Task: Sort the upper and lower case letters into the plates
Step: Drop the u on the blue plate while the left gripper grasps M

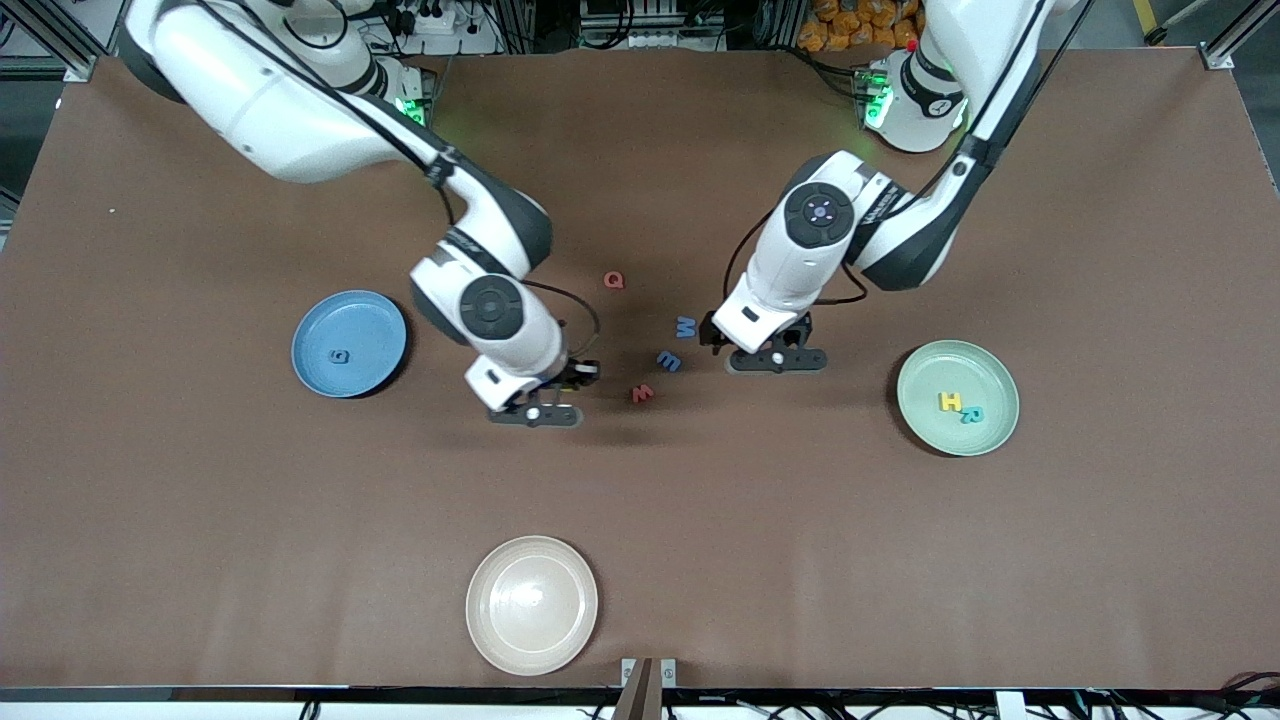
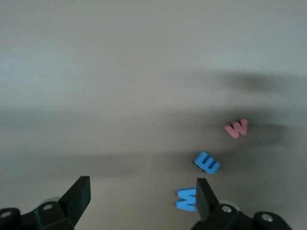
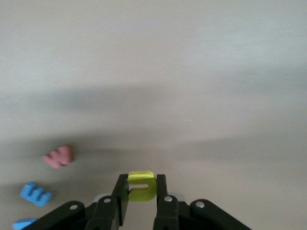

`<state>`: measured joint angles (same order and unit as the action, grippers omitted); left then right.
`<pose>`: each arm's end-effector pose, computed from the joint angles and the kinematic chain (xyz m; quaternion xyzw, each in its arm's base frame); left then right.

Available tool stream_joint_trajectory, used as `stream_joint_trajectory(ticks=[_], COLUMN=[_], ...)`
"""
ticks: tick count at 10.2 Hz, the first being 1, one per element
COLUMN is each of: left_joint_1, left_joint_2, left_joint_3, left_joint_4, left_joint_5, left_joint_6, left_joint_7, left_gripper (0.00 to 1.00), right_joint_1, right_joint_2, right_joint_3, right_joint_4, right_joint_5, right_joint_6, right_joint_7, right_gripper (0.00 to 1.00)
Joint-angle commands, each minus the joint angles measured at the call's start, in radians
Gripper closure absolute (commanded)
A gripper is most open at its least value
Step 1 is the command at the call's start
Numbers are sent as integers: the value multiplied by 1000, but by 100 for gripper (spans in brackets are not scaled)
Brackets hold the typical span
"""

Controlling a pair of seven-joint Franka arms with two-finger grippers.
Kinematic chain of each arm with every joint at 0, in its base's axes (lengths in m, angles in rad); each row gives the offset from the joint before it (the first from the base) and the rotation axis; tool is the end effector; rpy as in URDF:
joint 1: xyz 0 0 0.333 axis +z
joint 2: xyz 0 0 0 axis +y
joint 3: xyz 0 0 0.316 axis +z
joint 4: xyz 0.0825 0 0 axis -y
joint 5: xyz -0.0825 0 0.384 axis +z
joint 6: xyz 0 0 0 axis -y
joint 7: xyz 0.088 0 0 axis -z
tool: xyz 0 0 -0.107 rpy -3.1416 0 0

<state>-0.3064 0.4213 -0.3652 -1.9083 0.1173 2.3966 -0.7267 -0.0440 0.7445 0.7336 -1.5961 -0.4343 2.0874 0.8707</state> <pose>0.5068 -0.3842 0.2985 0.9983 0.0045 0.0179 0.0552 0.5833 0.3587 0.2737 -0.9976 0.0384 0.0519 0.0231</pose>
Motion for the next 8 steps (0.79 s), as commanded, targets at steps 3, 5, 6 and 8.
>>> stream_joint_trajectory(ticks=[3, 5, 6, 8], left_joint_1=[-149, -186, -194, -218], left_joint_2=[140, 163, 166, 181], left_joint_3=[43, 65, 66, 80], left_joint_4=[44, 51, 51, 51], left_joint_5=[42, 65, 73, 88], left_joint_6=[81, 79, 79, 72], left_joint_7=[-59, -60, -60, -60], left_gripper=[10, 18, 22, 26], right_joint_1=[-97, -96, -96, -96], right_joint_2=[-82, -146, -175, -226], right_joint_3=[-55, -190, -244, -345], right_joint_4=[-68, -70, -68, -83], right_joint_5=[83, 233, 274, 307], right_joint_6=[-95, -113, -156, -217], right_joint_7=[-158, -368, -450, -583], right_gripper=[100, 100, 100, 100])
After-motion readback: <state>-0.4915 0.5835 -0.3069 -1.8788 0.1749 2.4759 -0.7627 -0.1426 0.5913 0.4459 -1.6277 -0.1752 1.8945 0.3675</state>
